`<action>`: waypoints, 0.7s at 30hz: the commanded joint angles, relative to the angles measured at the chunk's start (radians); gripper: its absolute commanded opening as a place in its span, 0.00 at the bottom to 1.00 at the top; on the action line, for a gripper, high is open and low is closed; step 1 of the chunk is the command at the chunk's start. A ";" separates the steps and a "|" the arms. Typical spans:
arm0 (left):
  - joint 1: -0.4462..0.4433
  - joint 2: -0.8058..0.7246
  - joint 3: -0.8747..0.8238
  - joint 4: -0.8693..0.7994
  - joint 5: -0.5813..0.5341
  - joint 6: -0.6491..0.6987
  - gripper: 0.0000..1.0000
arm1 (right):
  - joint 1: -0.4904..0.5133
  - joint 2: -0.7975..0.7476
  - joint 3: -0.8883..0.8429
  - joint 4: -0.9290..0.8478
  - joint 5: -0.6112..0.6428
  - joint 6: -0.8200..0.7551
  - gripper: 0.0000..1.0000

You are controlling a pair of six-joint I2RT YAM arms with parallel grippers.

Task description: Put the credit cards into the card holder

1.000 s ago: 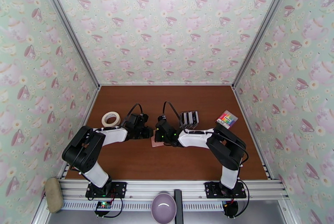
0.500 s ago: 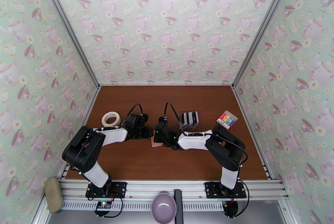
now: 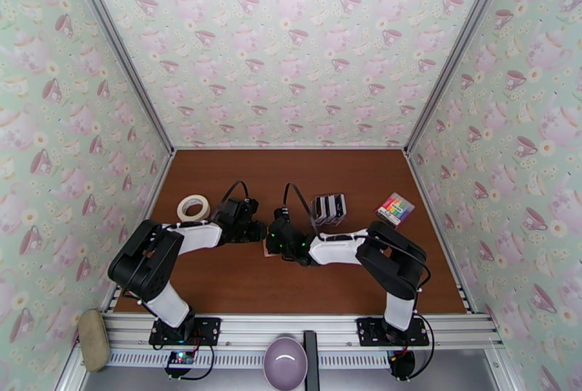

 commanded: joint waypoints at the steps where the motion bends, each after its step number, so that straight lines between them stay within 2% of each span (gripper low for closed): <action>1: -0.009 0.038 0.002 -0.034 -0.017 0.007 0.26 | 0.021 0.081 -0.089 -0.298 -0.083 0.017 0.25; 5: -0.008 0.040 0.005 -0.033 -0.015 0.005 0.26 | 0.019 -0.004 -0.065 -0.323 -0.066 -0.009 0.45; 8: -0.009 0.038 0.003 -0.031 -0.012 0.005 0.26 | 0.013 -0.064 -0.036 -0.360 -0.055 -0.033 0.53; 15: -0.008 0.015 -0.008 -0.022 -0.010 0.005 0.26 | -0.012 -0.138 -0.004 -0.414 -0.043 -0.066 0.57; 21: -0.007 -0.059 -0.042 -0.011 -0.018 0.003 0.27 | -0.054 -0.151 -0.069 -0.358 -0.075 -0.068 0.57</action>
